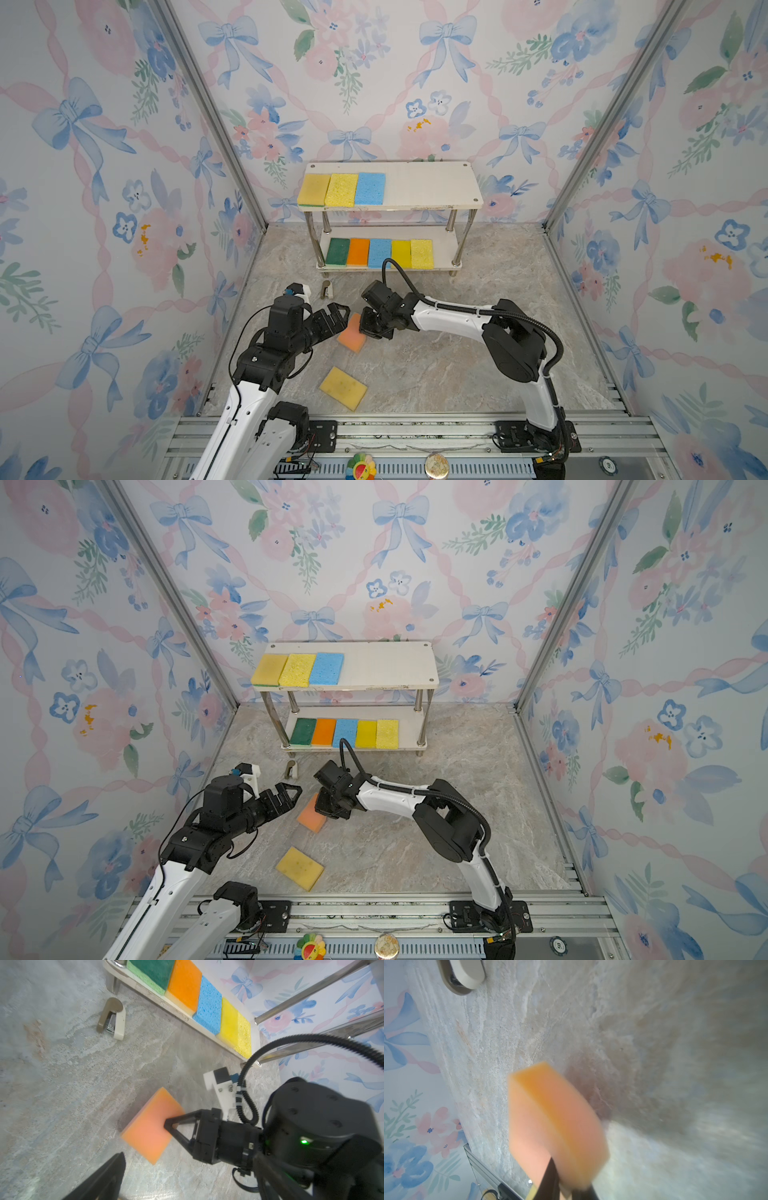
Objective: Place and organize the cleaning sponges onto the shelf
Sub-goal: 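Grasp the pink-orange sponge with the right gripper and lift it, then carry the pink-orange sponge toward the left gripper while the left gripper approaches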
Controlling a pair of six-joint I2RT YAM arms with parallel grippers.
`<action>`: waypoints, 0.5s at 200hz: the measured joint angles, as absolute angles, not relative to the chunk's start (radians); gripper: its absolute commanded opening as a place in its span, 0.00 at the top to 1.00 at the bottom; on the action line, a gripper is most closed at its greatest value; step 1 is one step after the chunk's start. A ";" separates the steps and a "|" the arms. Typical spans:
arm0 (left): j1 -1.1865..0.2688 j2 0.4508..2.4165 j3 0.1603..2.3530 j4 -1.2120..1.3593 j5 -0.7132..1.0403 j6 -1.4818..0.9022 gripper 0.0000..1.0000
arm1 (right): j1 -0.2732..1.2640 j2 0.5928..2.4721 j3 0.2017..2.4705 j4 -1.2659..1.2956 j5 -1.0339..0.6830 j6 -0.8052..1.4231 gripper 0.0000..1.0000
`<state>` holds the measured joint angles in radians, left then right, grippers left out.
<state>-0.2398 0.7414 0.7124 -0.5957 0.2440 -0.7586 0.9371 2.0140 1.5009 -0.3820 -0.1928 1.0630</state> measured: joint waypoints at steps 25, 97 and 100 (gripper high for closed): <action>-0.267 0.838 0.713 -0.546 0.327 -0.762 0.02 | 0.849 1.866 1.449 -0.502 -0.221 0.868 0.85; -0.340 1.109 0.730 -0.197 0.688 -0.881 0.02 | 0.649 1.515 1.347 -0.815 -0.405 0.439 0.83; -0.343 1.115 0.731 -0.179 0.699 -0.892 0.02 | 0.640 1.508 1.348 -0.825 -0.418 0.427 0.83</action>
<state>-0.3431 1.1152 0.7311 -0.1795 0.6991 -0.8917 0.6403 1.5078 1.3479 -0.8246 -0.4183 0.4274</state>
